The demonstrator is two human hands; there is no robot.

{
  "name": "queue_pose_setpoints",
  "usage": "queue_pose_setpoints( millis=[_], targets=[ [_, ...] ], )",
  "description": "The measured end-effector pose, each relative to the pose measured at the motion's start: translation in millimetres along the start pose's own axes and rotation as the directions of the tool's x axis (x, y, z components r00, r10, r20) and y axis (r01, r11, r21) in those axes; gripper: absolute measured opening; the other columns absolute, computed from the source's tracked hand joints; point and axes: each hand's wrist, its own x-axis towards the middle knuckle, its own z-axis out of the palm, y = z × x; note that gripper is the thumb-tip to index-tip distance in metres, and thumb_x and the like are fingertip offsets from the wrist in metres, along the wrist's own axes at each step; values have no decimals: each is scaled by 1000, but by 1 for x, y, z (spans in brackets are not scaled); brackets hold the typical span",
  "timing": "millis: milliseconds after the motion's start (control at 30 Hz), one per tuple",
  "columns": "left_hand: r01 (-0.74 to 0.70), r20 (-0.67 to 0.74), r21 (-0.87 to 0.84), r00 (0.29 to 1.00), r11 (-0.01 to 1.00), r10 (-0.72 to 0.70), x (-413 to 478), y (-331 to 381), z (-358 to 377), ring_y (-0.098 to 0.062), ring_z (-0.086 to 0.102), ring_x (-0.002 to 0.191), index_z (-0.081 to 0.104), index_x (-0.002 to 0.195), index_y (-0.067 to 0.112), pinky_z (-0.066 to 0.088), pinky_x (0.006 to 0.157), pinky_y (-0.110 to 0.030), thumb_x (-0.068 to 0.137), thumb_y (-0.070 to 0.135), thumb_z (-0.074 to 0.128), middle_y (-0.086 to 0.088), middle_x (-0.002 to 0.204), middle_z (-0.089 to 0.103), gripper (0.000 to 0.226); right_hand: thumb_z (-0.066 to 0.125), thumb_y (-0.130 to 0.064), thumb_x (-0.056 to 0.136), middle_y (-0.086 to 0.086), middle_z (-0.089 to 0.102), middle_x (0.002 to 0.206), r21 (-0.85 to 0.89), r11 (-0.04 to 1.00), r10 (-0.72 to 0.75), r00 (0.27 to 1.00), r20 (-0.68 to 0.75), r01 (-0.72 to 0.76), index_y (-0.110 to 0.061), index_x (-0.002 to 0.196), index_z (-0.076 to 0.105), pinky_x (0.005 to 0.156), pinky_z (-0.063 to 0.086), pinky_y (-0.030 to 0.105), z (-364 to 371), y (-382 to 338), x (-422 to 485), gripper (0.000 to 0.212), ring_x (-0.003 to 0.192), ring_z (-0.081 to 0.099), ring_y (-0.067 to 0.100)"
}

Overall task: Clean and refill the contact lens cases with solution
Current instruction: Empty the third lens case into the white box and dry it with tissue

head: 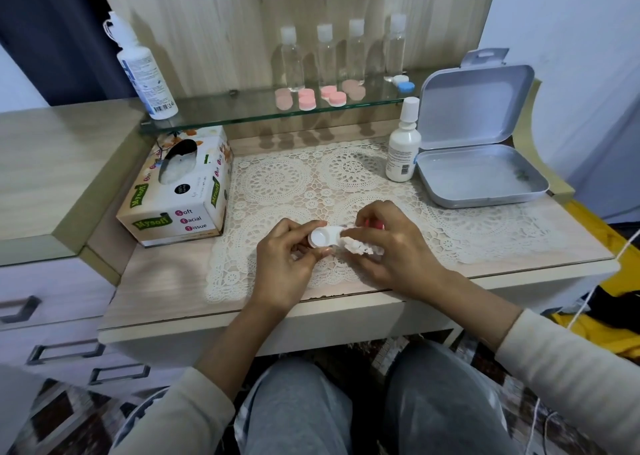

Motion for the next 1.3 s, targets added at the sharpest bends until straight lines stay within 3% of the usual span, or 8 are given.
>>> queue_pose_setpoints(
  millis=[200, 433, 567, 867, 1067, 1300],
  targets=[
    [52, 18, -50, 999, 997, -51, 0, -1, -1, 5, 54, 68, 67, 109, 11, 44, 70, -8, 72, -2, 73, 4, 77, 48, 39, 88, -22, 58, 7, 60, 73, -114, 993, -17, 998, 57, 23, -11, 81, 74, 55, 28, 20, 1, -1, 2, 30, 58, 55, 22],
    [111, 31, -144, 994, 983, -108, 0, 0, -1, -9, 54, 74, 63, 105, 27, 52, 80, -30, 71, -1, 73, 2, 79, 50, 45, 86, -18, 63, 9, 60, 73, -78, 997, -8, 999, 51, 12, -5, 81, 70, 47, 34, 20, 3, -1, 0, 27, 56, 56, 22],
    [128, 49, -200, 991, 971, -121, 0, -1, -3, -7, 55, 77, 64, 99, 32, 51, 80, -28, 71, 2, 73, 2, 80, 51, 41, 80, -18, 68, 13, 60, 77, 14, 1000, -26, 999, 27, 25, 0, 87, 70, 44, 46, 28, 3, -1, -1, 28, 58, 57, 24],
    [150, 71, -254, 988, 956, -136, -1, 0, -4, -5, 55, 77, 65, 98, 28, 51, 82, -28, 72, -2, 71, 2, 80, 51, 40, 77, -24, 66, 10, 59, 69, 34, 995, -96, 995, -1, 96, -4, 77, 74, 46, 36, 18, -2, -3, 4, 23, 54, 54, 19],
    [147, 77, -274, 988, 951, -131, -1, -1, -3, -2, 57, 76, 65, 97, 28, 50, 80, -28, 72, -1, 71, 5, 81, 53, 39, 66, -34, 73, 9, 65, 71, 56, 992, -109, 990, -90, 114, -4, 73, 73, 52, 43, 22, -1, -1, 3, 31, 60, 61, 18],
    [136, 109, -274, 988, 952, -110, -1, -2, -3, -5, 57, 80, 66, 100, 25, 48, 80, -24, 73, -1, 71, 3, 84, 54, 38, 81, -21, 63, 9, 62, 71, 123, 992, -8, 998, -65, 16, -1, 75, 68, 52, 43, 21, -1, -2, 1, 27, 58, 57, 18]
  ],
)
